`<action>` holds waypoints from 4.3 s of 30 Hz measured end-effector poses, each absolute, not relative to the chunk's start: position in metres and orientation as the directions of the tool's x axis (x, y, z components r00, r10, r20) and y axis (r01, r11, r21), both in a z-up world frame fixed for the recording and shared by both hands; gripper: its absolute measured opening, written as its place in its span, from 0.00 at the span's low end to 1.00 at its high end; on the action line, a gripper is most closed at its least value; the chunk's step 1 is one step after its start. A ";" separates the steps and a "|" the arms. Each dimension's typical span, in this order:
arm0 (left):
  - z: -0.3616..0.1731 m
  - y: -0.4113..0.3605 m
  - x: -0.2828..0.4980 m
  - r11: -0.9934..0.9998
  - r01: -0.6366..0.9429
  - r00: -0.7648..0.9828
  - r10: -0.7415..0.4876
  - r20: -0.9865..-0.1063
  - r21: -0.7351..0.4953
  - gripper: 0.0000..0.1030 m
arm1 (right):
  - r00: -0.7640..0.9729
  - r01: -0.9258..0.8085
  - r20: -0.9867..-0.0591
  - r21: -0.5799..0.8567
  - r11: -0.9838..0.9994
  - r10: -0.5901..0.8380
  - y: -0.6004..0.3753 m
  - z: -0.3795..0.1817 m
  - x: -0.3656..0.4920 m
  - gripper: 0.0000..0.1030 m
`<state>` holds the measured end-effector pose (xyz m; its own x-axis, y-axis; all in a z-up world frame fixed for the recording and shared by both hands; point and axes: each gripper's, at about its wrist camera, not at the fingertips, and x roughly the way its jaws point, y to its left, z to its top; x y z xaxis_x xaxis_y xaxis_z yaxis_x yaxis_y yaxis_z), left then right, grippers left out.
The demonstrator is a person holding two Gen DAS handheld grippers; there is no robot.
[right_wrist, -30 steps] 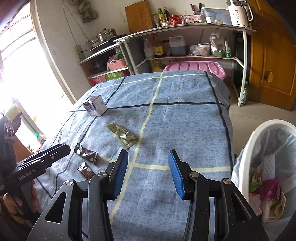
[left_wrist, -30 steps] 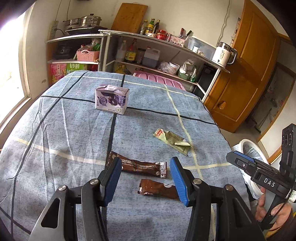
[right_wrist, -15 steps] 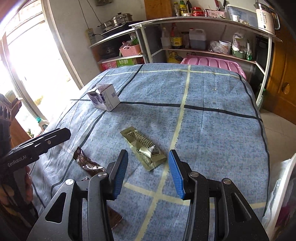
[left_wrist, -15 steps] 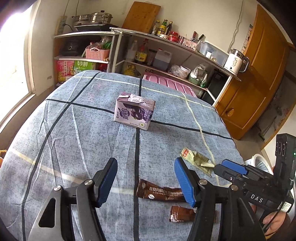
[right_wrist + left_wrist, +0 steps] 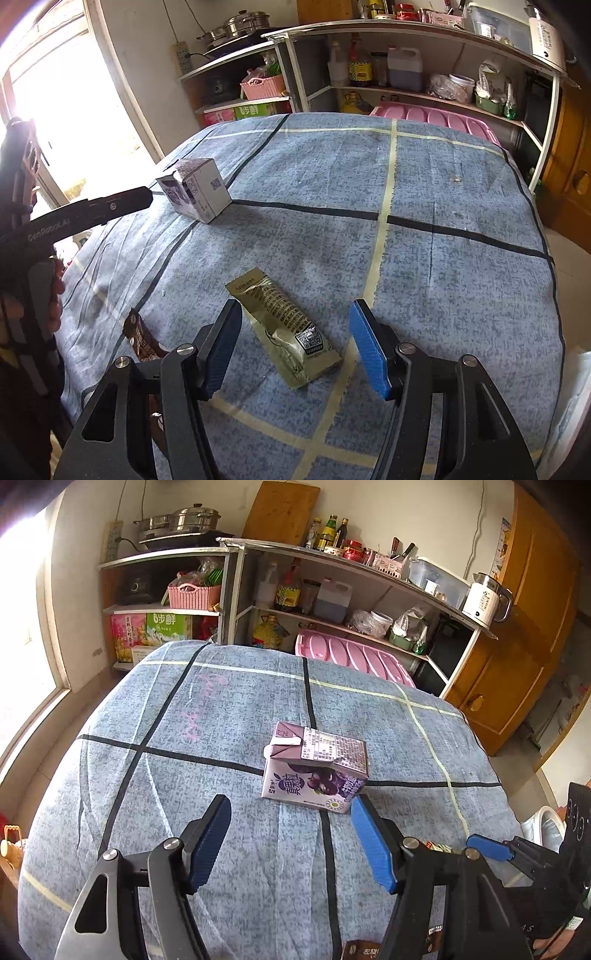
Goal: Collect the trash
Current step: 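Move both open tools toward the purple milk carton and gold wrapper, then grasp the purple milk carton with the left tool while the right tool grasps the gold wrapper, then lift the carton and gold wrapper and carry them over the white bin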
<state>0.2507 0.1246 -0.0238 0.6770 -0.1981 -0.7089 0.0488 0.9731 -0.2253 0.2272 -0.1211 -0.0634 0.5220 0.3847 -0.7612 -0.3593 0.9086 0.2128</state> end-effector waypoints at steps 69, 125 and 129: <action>-0.038 0.063 0.302 0.914 0.353 0.602 -0.385 -0.699 -0.199 0.52 | 0.529 -0.304 -0.733 0.306 0.902 0.427 -0.136 -0.069 0.214 0.22; 0.024 -0.219 0.121 0.761 0.642 0.543 -0.535 -0.647 -0.091 0.37 | 0.780 0.135 -0.618 0.326 0.936 0.103 -0.388 -0.001 0.062 0.22; 0.016 -0.244 0.114 0.747 0.659 0.518 -0.540 -0.663 -0.093 0.37 | 0.759 0.187 -0.648 0.308 0.933 0.062 -0.409 -0.010 0.055 0.22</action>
